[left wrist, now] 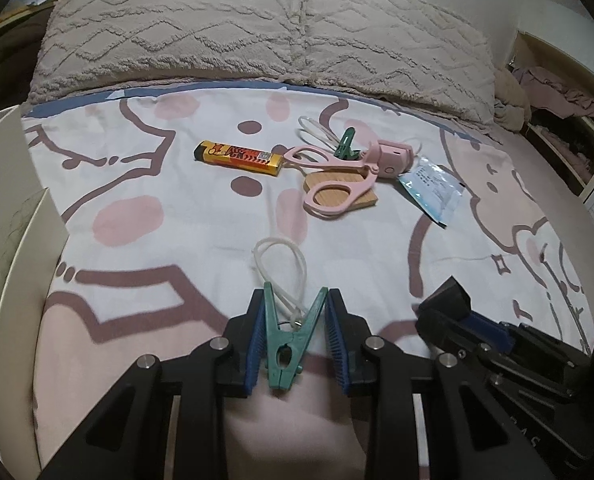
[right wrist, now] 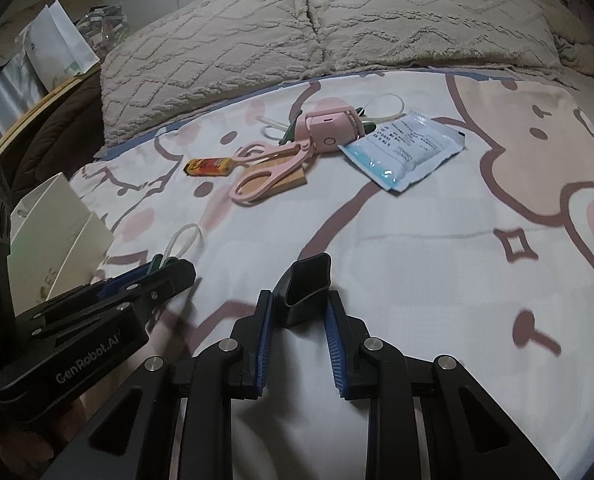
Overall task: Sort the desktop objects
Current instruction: 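Carry the green clothespin with the left gripper over the white box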
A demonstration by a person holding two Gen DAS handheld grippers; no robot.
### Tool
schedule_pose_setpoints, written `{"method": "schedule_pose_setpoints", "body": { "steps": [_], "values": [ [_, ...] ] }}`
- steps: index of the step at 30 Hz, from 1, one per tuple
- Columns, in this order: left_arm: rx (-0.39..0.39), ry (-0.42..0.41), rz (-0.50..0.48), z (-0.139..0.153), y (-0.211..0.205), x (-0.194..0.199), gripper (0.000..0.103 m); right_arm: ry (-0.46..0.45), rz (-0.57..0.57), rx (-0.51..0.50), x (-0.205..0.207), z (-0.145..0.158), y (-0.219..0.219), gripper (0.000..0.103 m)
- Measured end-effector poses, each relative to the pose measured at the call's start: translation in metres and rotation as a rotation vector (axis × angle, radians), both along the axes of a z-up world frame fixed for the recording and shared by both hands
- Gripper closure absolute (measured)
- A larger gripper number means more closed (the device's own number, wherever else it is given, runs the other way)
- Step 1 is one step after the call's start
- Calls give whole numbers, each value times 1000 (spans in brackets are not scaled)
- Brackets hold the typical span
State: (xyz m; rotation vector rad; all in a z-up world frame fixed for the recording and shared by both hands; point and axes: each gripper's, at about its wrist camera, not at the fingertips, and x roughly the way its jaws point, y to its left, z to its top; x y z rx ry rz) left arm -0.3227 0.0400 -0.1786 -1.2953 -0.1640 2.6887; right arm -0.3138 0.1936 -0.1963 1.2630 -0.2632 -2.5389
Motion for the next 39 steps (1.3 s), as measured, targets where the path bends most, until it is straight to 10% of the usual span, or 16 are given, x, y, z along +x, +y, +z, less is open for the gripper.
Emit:
{"method": "schedule_pose_setpoints", "body": {
  "steps": [39],
  "values": [
    [-4,226,69,96,-23,172,74,355,68,99,176,104,-22,77]
  ]
}}
